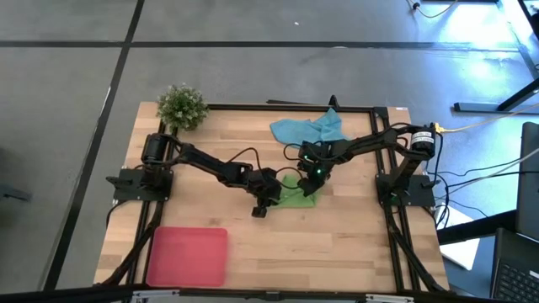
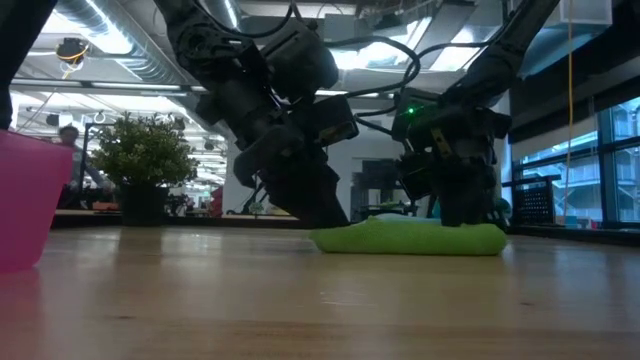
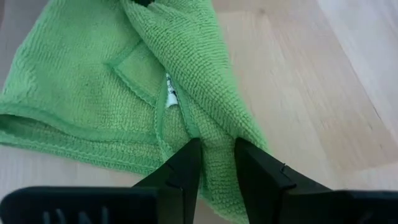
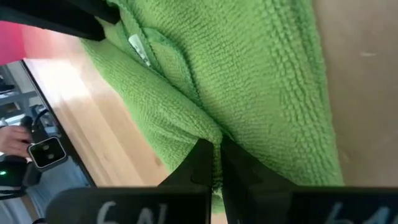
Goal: Roll microfiber towels into tight, uniform cylinder then place into a basket
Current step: Roll the microfiber green towel
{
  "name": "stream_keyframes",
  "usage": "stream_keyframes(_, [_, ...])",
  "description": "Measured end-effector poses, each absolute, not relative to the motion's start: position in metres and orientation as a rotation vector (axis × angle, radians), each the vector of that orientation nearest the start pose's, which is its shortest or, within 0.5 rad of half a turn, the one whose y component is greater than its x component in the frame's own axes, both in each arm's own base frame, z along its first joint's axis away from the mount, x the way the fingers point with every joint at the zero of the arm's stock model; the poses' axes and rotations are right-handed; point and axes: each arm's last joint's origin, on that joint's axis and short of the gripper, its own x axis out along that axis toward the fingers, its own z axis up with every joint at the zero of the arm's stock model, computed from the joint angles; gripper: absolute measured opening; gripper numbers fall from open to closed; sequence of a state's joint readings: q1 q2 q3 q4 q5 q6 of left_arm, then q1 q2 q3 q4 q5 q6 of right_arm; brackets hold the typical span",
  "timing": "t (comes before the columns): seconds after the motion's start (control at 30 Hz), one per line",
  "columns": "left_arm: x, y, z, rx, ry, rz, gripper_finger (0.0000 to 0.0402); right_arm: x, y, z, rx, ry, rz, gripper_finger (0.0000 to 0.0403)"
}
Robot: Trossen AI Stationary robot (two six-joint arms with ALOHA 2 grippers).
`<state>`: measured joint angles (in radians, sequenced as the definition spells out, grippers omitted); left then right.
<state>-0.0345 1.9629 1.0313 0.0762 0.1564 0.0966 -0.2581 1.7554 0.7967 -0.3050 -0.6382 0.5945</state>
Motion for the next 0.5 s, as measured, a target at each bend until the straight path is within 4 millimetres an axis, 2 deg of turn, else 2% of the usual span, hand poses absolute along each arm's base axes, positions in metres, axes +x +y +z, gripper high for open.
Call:
stream_keyframes(0.17, [0.376,-0.016,0.125,0.034,0.83,-0.189,0.0096,0.28,-0.057,0.11,1.066,1.247,-0.034,0.0014])
stream_keyframes(0.4, [0.37,-0.009,0.154,0.042,0.784,-0.145,0.0096,0.28,-0.057,0.109,1.06,1.249,-0.037,0.0014])
stream_keyframes(0.5, [0.369,-0.011,0.158,0.008,0.772,-0.158,0.0096,0.28,-0.057,0.109,1.056,1.249,-0.035,0.0014])
